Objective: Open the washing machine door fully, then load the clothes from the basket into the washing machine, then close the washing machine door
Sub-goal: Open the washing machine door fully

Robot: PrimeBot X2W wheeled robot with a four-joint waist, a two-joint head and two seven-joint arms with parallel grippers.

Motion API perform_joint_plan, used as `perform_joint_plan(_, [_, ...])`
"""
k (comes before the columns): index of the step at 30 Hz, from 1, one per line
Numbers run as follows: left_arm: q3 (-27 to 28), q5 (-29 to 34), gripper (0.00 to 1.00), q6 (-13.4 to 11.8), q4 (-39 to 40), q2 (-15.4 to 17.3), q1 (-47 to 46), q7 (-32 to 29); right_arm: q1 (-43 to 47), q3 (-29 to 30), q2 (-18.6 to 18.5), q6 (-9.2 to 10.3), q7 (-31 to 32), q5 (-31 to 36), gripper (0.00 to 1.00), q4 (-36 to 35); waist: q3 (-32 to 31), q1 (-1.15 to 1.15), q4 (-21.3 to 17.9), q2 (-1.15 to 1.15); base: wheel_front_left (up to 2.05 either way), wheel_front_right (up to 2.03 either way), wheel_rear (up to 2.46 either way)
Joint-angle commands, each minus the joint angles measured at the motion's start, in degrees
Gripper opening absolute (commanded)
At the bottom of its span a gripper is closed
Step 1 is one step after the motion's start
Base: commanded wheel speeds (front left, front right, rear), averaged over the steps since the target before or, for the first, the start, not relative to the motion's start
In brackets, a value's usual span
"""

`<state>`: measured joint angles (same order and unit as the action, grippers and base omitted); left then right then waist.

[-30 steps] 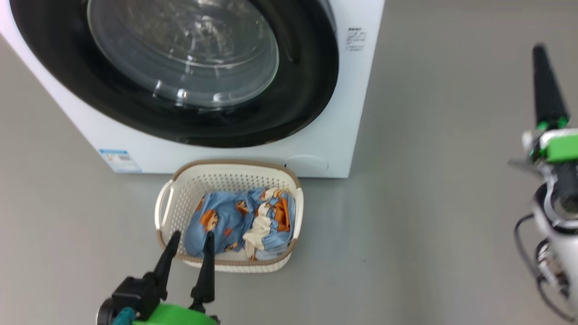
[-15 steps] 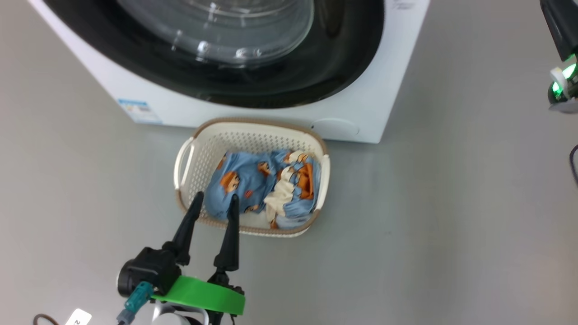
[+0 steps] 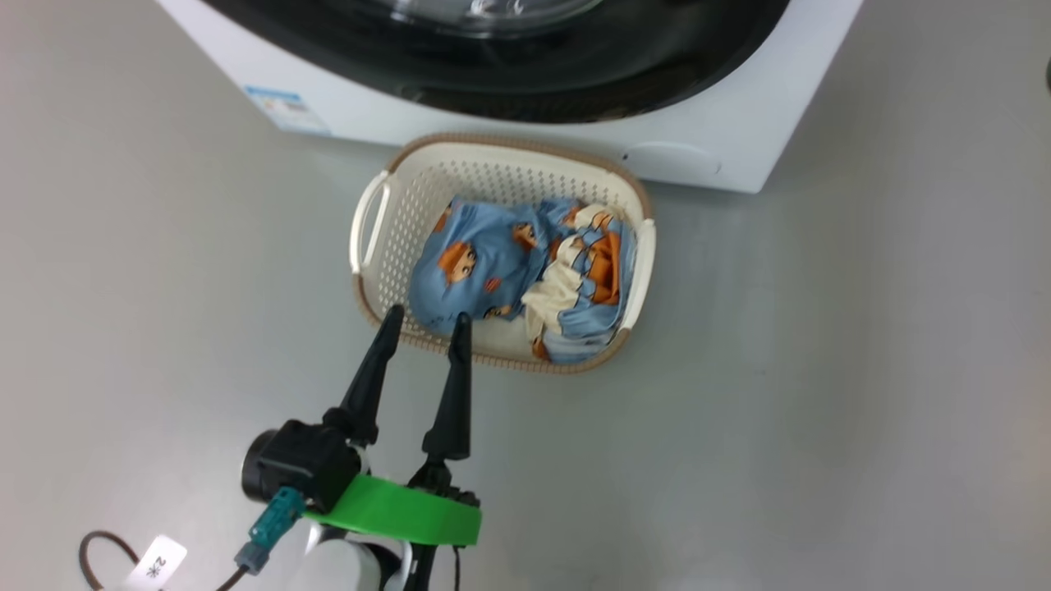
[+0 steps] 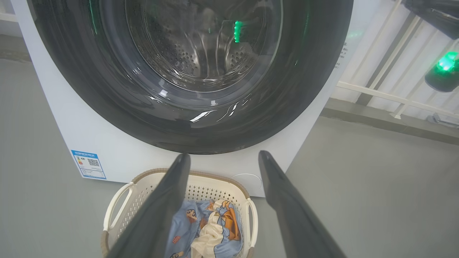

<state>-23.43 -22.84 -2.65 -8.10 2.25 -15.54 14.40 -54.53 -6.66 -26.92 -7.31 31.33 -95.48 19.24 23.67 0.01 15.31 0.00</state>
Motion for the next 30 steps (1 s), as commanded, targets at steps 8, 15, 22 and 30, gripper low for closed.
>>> perform_joint_plan(8, [-1.49, -1.83, 1.0, -1.45, 3.52, 0.63, -2.56, 0.6, -5.34, -0.06, -0.63, -0.18, 4.22, 1.79, 0.0, 0.33, 5.77, -0.01, 4.03, 0.0, 0.0, 0.0, 0.0])
perform_joint_plan(15, [-3.33, -3.06, 1.0, -2.02, 4.34, 0.63, -3.73, 0.6, -8.7, -0.53, -0.39, -0.18, 4.91, 3.97, 0.0, 1.1, 8.18, -0.01, 6.1, 0.0, 0.0, 0.0, 0.0])
perform_joint_plan(22, [-4.29, -4.3, 1.0, -2.5, 5.23, 0.63, -4.41, 0.6, -11.27, -1.57, -0.21, -0.18, 5.64, 5.42, 0.0, 1.42, 9.92, -0.01, 7.16, 0.0, 0.0, 0.0, 0.0])
perform_joint_plan(30, [-5.62, -5.65, 1.0, -3.09, 6.41, 0.63, -5.44, 0.6, -13.74, -2.13, -0.53, -0.18, 5.73, 6.41, 0.0, 2.31, 11.52, -0.01, 8.09, 0.0, 0.0, 0.0, 0.0])
